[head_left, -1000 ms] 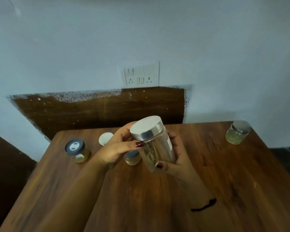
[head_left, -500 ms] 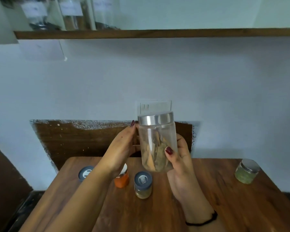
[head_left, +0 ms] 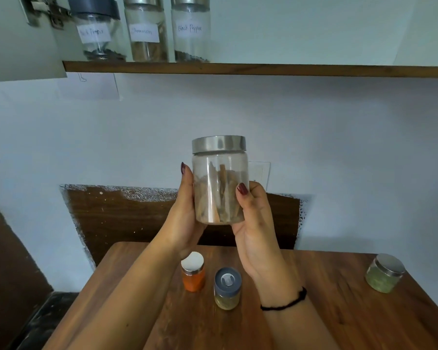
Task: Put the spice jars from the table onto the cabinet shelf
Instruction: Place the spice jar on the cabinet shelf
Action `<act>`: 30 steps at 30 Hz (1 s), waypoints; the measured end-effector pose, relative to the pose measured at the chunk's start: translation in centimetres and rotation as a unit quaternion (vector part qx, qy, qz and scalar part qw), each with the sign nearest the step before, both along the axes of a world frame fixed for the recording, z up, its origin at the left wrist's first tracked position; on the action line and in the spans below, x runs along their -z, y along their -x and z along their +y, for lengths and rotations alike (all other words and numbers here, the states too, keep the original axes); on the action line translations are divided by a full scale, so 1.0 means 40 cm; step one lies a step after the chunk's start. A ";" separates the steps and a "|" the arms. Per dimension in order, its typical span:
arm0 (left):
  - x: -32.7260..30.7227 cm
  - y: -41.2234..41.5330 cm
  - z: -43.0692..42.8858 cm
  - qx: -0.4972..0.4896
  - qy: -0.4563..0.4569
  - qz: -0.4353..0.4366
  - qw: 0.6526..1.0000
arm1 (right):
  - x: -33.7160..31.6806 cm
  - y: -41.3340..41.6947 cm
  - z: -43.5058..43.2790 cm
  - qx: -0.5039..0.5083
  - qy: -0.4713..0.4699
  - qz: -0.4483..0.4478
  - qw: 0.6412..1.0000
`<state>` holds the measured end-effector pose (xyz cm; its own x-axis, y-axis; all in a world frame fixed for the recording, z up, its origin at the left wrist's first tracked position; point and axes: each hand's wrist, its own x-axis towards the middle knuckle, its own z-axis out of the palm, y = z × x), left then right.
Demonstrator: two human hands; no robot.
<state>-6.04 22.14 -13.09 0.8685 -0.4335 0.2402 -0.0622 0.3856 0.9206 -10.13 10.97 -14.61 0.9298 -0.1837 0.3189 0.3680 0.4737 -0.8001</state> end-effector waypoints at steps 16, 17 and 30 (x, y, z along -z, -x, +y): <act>-0.072 -0.019 0.041 -0.113 -0.020 -0.047 0.992 | -0.068 -0.055 0.019 0.259 0.309 -0.043 0.914; -0.079 -0.018 0.042 -0.123 -0.033 -0.056 0.990 | -0.077 -0.054 0.018 0.261 0.319 -0.046 0.910; -0.080 -0.027 0.039 -0.198 -0.099 -0.111 0.969 | -0.101 -0.045 0.037 0.191 0.306 -0.053 0.931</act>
